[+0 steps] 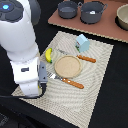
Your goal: Interact with the objects in diverse but meaningful ways.
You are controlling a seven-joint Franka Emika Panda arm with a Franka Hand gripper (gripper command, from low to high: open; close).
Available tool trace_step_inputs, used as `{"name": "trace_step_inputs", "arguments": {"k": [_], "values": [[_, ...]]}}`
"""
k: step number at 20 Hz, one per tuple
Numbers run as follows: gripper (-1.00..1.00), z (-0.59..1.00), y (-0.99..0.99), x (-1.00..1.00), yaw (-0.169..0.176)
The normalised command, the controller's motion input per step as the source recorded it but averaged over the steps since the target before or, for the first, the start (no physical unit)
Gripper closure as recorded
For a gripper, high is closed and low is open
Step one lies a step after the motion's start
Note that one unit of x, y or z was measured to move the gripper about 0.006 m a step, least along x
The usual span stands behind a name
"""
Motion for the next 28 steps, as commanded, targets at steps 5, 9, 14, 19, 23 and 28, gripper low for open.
{"name": "trace_step_inputs", "arguments": {"k": [5, 9, 14, 19, 23, 28], "values": [[1.0, -0.06, -0.06, -0.01, 0.081], [1.0, -0.07, -0.05, 0.0, 0.076], [1.0, -0.03, -0.07, 0.0, 0.067], [1.0, 0.48, 0.02, 0.01, 0.025], [1.0, 1.0, 0.19, -0.39, 0.014], [1.0, 1.0, 0.39, -0.49, 0.029]]}}
